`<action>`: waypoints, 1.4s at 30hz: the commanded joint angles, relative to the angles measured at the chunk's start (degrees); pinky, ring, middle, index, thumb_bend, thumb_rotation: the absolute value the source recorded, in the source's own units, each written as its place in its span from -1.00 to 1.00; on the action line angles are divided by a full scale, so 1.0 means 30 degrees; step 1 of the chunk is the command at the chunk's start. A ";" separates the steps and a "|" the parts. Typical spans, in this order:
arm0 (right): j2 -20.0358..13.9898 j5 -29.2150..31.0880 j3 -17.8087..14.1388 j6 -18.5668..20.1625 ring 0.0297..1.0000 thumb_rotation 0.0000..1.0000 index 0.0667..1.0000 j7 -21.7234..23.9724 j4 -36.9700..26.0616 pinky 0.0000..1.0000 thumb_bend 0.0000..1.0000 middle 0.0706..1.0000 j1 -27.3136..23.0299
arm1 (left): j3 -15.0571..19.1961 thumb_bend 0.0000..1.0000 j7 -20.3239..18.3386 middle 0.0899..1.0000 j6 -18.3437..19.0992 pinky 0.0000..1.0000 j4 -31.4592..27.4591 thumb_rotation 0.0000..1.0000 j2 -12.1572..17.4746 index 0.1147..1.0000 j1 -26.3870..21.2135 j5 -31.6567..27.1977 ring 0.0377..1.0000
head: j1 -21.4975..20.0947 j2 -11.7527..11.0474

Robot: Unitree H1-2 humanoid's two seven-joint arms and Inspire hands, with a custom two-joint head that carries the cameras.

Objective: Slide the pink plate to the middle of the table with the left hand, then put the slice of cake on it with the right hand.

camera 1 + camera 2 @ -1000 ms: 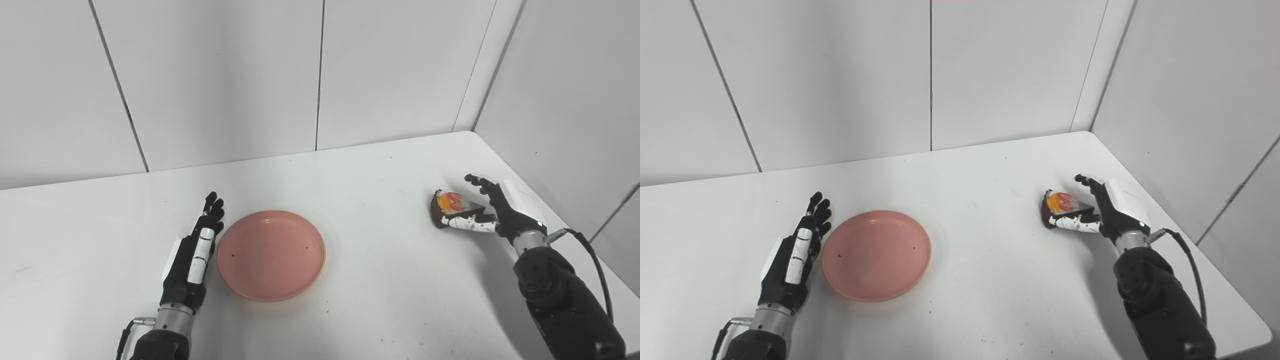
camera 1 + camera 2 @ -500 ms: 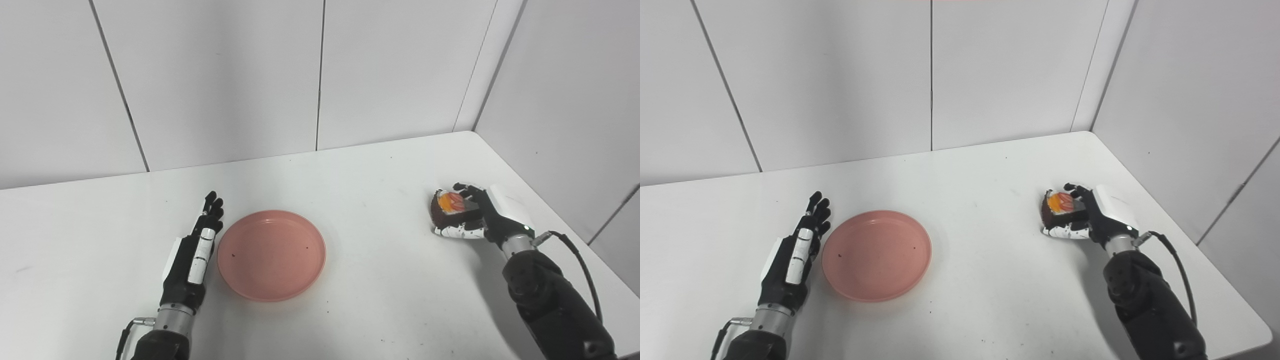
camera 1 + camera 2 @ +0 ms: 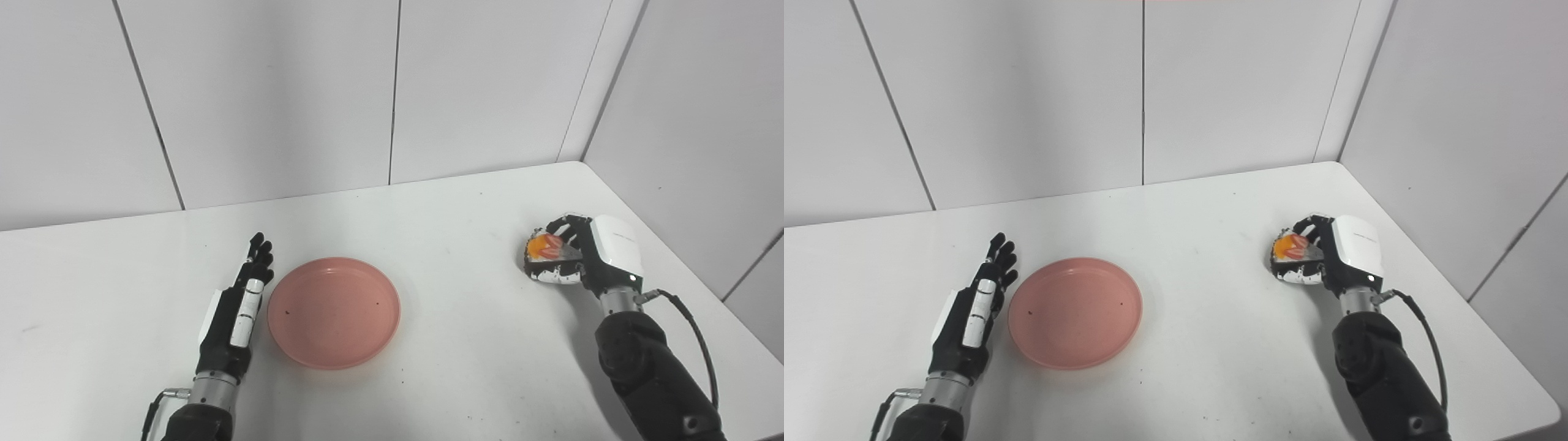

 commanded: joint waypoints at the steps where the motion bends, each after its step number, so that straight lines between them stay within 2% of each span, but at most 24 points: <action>1: -0.0387 -0.0051 -0.0341 -0.0851 -0.18 -1.00 -0.03 -0.0782 -0.0454 -0.27 0.04 -0.17 -0.0701 | -0.0088 0.29 0.0004 1.00 -0.0043 0.96 0.0836 1.00 0.0143 1.00 0.1086 -0.0083 0.99 | 0.0029 0.0020; 7: -0.0145 0.0268 -0.0539 -0.1650 -0.19 -1.00 -0.03 -0.1747 -0.0260 -0.27 0.05 -0.17 -0.0785 | -0.0049 0.30 0.0302 1.00 0.0070 0.98 0.0822 1.00 -0.0064 1.00 0.1056 0.0104 0.99 | 0.0279 0.0038; 10: -0.0024 0.0075 -0.0418 -0.2863 -0.20 -1.00 -0.03 -0.2782 0.0078 -0.28 0.05 -0.17 -0.0910 | -0.0138 0.33 0.0428 1.00 0.0451 0.96 0.0555 1.00 -0.0098 1.00 0.1171 0.0277 0.98 | 0.0767 0.0058; 15: 0.0341 0.0091 -0.0278 -0.4259 -0.28 -1.00 0.00 -0.3655 0.0597 -0.36 0.04 -0.21 -0.1251 | -0.0329 0.36 0.0563 1.00 0.0785 0.94 0.0303 1.00 -0.0224 1.00 0.1240 0.0561 0.97 | 0.1534 0.0071; 17: 0.0572 0.0258 -0.0083 -0.4681 -0.27 -1.00 0.00 -0.3484 0.0304 -0.36 0.04 -0.20 -0.1269 | -0.0366 0.37 0.0785 1.00 0.0512 0.95 0.0502 1.00 -0.0346 1.00 0.1192 0.0743 0.97 | 0.2076 0.0040; 21: 0.0936 0.0558 0.0491 -0.5648 -0.17 -1.00 -0.01 -0.2984 -0.0252 -0.25 0.04 -0.19 -0.1318 | -0.0361 0.30 0.1042 0.98 0.0139 0.90 0.0905 1.00 -0.0607 1.00 0.1062 0.0784 0.93 | 0.2966 0.0012; 23: 0.1026 0.0761 0.0759 -0.6179 -0.17 -1.00 -0.01 -0.2636 -0.0400 -0.25 0.04 -0.18 -0.1435 | -0.0363 0.29 0.1071 0.98 0.0293 0.89 0.0937 1.00 -0.0728 1.00 0.1026 0.0703 0.92 | 0.3390 -0.0047; 25: 0.1078 0.0865 0.0964 -0.6577 -0.25 -1.00 -0.01 -0.2308 -0.0618 -0.34 0.04 -0.18 -0.1539 | -0.0342 0.24 0.1090 0.99 0.0283 0.90 0.1064 1.00 -0.0844 1.00 0.0965 0.0585 0.94 | 0.3681 -0.0076; 28: 0.1369 0.1546 0.1418 -0.8247 -0.17 -1.00 -0.02 -0.1774 -0.0909 -0.27 0.04 -0.17 -0.1856 | -0.0292 0.16 0.1231 1.00 0.0107 0.92 0.1345 1.00 -0.1058 1.00 0.0889 0.0540 0.96 | 0.4163 -0.0076; 30: 0.1754 0.1644 0.1698 -0.7865 -0.16 -1.00 -0.02 -0.0925 -0.2011 -0.25 0.04 -0.17 -0.1899 | -0.0287 0.14 0.1393 1.00 0.0037 0.92 0.1419 1.00 -0.1183 1.00 0.0906 0.0653 0.96 | 0.4382 -0.0073; 34: 0.2687 0.2271 0.2290 -0.6276 -0.26 -1.00 0.01 0.1519 -0.4569 -0.33 0.04 -0.21 -0.2000 | -0.0305 0.18 0.1533 1.00 0.0116 0.94 0.1512 1.00 -0.1355 1.00 0.0904 0.0751 0.96 | 0.4985 -0.0022; 37: 0.3624 0.2917 0.2503 -0.5399 -0.23 -1.00 0.00 0.3014 -0.5558 -0.30 0.04 -0.19 -0.2287 | -0.0253 0.19 0.1568 1.00 0.0310 0.94 0.1398 1.00 -0.1571 1.00 0.0992 0.0624 0.96 | 0.5676 0.0043; 42: 0.4955 0.2784 0.3158 -0.5576 -0.18 -1.00 -0.02 0.4128 -0.5627 -0.29 0.04 -0.16 -0.2962 | -0.0071 0.23 0.1686 1.00 0.0348 0.95 0.1735 1.00 -0.1943 1.00 0.0948 0.0428 0.98 | 0.6508 0.0009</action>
